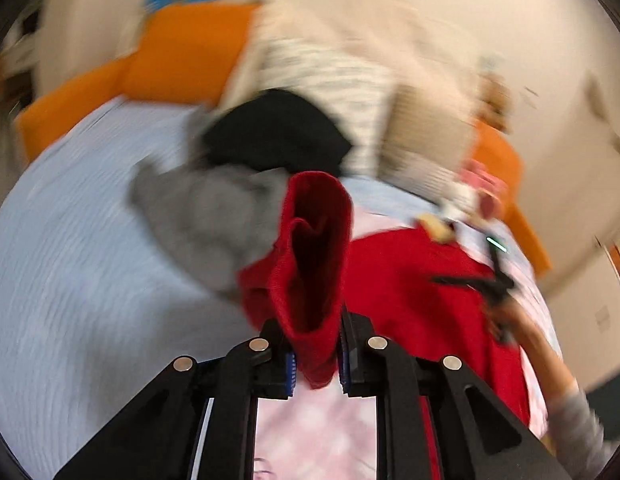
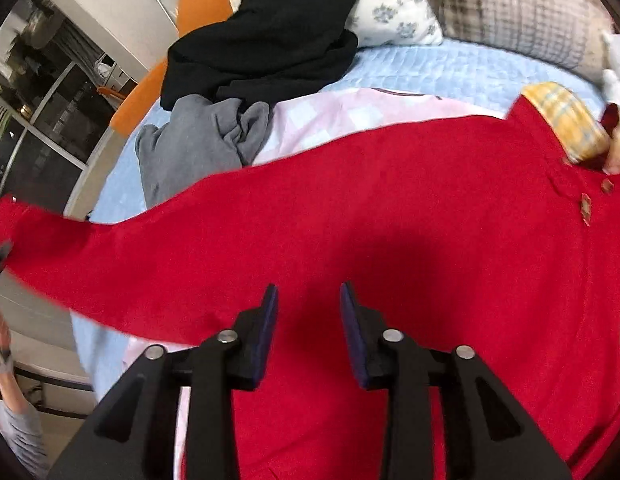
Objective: Fold large clothes
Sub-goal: 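Grasp the other sleeve cuff with the left tool and lift it, then fold the held sleeve across the body with the left tool while the right tool pins the collar area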
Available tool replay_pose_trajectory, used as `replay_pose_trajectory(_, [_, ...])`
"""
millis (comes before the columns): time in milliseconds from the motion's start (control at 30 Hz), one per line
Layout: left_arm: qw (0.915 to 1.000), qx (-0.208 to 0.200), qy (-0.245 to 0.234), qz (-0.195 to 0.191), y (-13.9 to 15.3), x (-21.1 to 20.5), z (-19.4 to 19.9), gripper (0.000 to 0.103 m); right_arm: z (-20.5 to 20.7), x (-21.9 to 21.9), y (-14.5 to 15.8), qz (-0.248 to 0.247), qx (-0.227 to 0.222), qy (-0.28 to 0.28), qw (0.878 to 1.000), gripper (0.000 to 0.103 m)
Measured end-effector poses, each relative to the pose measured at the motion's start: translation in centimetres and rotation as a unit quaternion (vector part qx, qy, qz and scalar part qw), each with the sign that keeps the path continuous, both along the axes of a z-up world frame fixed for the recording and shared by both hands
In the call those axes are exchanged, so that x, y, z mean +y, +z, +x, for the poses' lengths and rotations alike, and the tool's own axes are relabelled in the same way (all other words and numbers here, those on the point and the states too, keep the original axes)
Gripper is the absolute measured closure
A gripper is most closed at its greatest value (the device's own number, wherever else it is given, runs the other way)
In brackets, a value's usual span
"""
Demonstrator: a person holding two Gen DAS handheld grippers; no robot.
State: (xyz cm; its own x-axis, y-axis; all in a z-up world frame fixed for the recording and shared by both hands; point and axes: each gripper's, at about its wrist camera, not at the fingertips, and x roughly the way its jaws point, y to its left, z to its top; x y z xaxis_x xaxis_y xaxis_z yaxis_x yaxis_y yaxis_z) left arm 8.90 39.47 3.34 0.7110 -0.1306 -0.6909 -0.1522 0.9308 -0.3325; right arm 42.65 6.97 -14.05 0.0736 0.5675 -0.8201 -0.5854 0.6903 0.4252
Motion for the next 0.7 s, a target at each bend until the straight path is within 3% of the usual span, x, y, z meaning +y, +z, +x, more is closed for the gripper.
replay_pose_trajectory(67, [0.9982,-0.026,-0.053,-0.003,2.1,-4.1,-0.1,0.083,1.8,0.9,0.2,-0.003,0.017,-0.008,1.000,0.029])
replay_pose_trajectory(133, [0.9939,-0.047,-0.098,-0.019,3.3,-7.4,-0.6,0.083,2.7,1.7,0.6,-0.010,0.018,-0.006,1.000,0.030])
replay_pose_trajectory(200, [0.9827,-0.077,-0.165,-0.033,4.5,-12.0,-1.2,0.083,3.6,2.1,1.0,-0.014,0.021,-0.013,1.000,0.030])
replay_pose_trajectory(233, [0.9749,-0.094,-0.198,-0.038,5.0,-14.1,-1.5,0.083,4.0,2.1,1.3,-0.012,0.024,-0.017,1.000,0.030])
replay_pose_trajectory(333, [0.9375,-0.116,-0.324,-0.054,5.5,-21.7,-2.3,0.089,4.5,1.6,1.9,-0.008,0.025,-0.015,1.000,0.029])
replay_pose_trajectory(400, [0.9259,-0.101,-0.363,-0.027,4.6,-26.4,-2.2,0.089,4.3,1.0,2.1,-0.014,0.028,-0.008,0.999,0.030])
replay_pose_trajectory(467, [0.9127,-0.066,-0.401,-0.039,2.0,-30.1,-1.4,0.089,4.3,0.5,2.0,-0.029,0.024,-0.005,0.999,0.029])
replay_pose_trajectory(533, [0.9158,-0.037,-0.400,-0.018,-1.0,-32.3,-0.7,0.083,4.1,0.0,1.6,-0.032,0.031,-0.004,0.999,0.028])
replay_pose_trajectory(600, [0.9326,-0.015,-0.358,0.042,-4.8,-33.6,-0.2,0.048,3.8,-0.4,0.9,-0.023,0.048,0.003,0.999,0.029])
replay_pose_trajectory(633, [0.9421,-0.004,-0.325,0.082,-7.0,-33.9,0.1,0.042,3.5,-0.5,0.4,-0.024,0.051,0.010,0.998,0.029])
replay_pose_trajectory(700, [0.9498,0.019,-0.275,0.149,-10.9,-34.2,0.9,0.038,3.1,-0.3,-0.1,-0.031,0.050,0.021,0.998,0.028])
